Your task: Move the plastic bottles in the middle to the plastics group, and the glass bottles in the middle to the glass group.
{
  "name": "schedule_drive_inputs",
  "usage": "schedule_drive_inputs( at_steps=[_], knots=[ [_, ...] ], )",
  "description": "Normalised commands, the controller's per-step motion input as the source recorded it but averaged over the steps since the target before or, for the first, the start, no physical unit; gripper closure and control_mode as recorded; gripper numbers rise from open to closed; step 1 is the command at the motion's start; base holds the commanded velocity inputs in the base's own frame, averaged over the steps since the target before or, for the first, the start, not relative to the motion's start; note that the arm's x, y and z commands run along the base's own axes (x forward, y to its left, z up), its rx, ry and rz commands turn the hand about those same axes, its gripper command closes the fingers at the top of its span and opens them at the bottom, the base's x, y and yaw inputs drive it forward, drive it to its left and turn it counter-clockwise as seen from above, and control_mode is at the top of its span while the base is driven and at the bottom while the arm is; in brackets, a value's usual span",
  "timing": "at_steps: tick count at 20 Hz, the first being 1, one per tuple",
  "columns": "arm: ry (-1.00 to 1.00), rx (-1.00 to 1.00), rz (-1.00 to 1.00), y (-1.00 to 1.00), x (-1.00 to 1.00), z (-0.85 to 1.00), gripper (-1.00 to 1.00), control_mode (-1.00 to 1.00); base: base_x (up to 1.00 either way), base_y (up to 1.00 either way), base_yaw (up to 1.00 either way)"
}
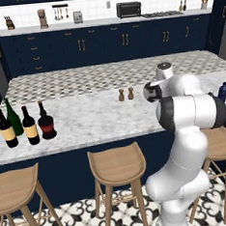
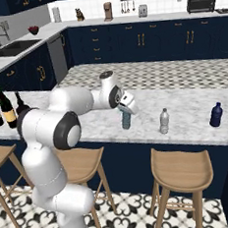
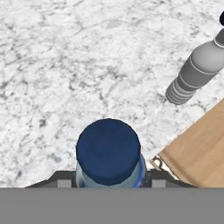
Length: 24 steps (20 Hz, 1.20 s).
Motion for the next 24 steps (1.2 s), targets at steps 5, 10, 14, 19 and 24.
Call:
schedule_drive_inputs(
  at_steps=[5, 10, 14, 19, 24],
  knots=[
    [0.0, -0.01, -0.14, -0.37, 0.18, 0.0, 1.0, -1.0, 0.0, 0.0, 0.0],
    [-0.02, 0.0, -0.14, -0.43, 0.22, -0.05, 1.0, -1.0, 0.0, 0.0, 0.0],
    [-0.08, 0.0, -0.13, -0.39, 0.0, -0.05, 1.0, -1.0, 0.0, 0.0, 0.0],
    [-0.01, 0.0, -0.11, -0.19, 0.02, -0.02, 1.0, -1.0, 0.0, 0.0, 0.0],
    [0.0, -0.02, -0.12, -0.06, 0.11, -0.07, 1.0, -1.0, 0.0, 0.0, 0.0]
  ],
)
